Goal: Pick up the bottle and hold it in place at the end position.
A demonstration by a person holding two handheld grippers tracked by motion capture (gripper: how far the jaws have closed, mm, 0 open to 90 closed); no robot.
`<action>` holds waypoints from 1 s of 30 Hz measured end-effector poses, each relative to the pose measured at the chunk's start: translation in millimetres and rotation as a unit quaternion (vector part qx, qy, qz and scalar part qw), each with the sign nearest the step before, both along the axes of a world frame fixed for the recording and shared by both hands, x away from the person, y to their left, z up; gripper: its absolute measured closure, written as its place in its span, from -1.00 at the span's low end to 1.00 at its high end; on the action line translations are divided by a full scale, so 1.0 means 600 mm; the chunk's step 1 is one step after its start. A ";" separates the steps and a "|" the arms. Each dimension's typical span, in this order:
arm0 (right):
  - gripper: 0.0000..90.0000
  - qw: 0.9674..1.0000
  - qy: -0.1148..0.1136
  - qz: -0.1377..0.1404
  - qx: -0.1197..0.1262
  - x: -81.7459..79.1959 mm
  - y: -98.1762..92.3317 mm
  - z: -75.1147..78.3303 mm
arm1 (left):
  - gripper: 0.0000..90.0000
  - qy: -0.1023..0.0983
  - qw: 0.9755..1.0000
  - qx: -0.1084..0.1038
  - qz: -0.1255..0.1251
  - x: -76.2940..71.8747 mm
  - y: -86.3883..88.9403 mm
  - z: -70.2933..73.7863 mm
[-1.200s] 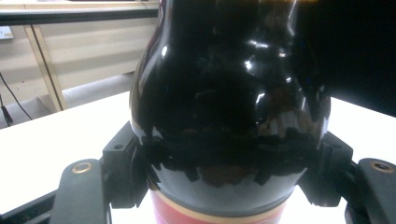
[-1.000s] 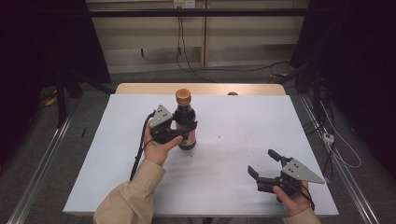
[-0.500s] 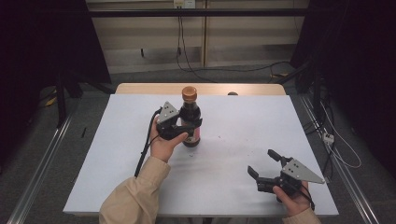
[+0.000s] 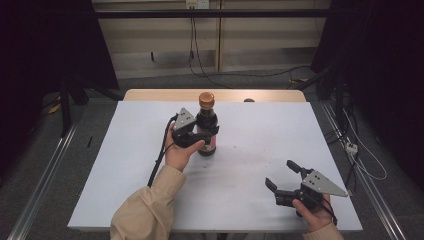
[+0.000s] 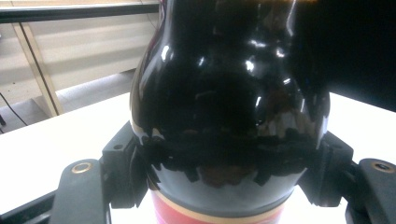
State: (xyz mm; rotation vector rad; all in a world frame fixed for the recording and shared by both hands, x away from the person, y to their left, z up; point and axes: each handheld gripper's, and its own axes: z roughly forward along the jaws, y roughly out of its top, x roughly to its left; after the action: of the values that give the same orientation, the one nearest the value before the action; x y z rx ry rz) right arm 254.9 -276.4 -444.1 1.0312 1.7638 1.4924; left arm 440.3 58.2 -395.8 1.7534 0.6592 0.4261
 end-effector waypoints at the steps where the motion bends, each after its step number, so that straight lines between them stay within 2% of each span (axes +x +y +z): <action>1: -0.90 1.000 0.000 0.000 0.000 0.000 0.000 0.000 | -0.36 0.000 1.000 -0.002 -0.001 0.001 -0.002 0.001; 3: -0.90 1.000 0.000 0.000 0.001 0.000 0.000 0.000 | -0.36 0.000 1.000 -0.008 -0.003 0.003 -0.005 0.002; 6: -0.90 1.000 0.000 0.000 0.001 0.000 -0.001 -0.001 | -0.36 -0.007 1.000 -0.003 -0.005 0.006 -0.009 0.002; 13: -0.90 1.000 0.001 0.001 0.001 0.000 -0.001 -0.001 | -0.36 -0.007 1.000 0.002 -0.005 0.015 -0.022 -0.003; 30: -0.90 1.000 0.002 0.004 0.001 0.000 -0.001 -0.002 | -0.37 -0.008 1.000 0.000 -0.006 0.024 -0.035 -0.004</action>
State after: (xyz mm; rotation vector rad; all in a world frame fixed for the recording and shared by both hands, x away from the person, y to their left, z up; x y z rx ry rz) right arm 255.2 -277.1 -445.2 1.0299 1.7704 1.4989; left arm 454.7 37.5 -398.5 1.7524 0.6373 0.4307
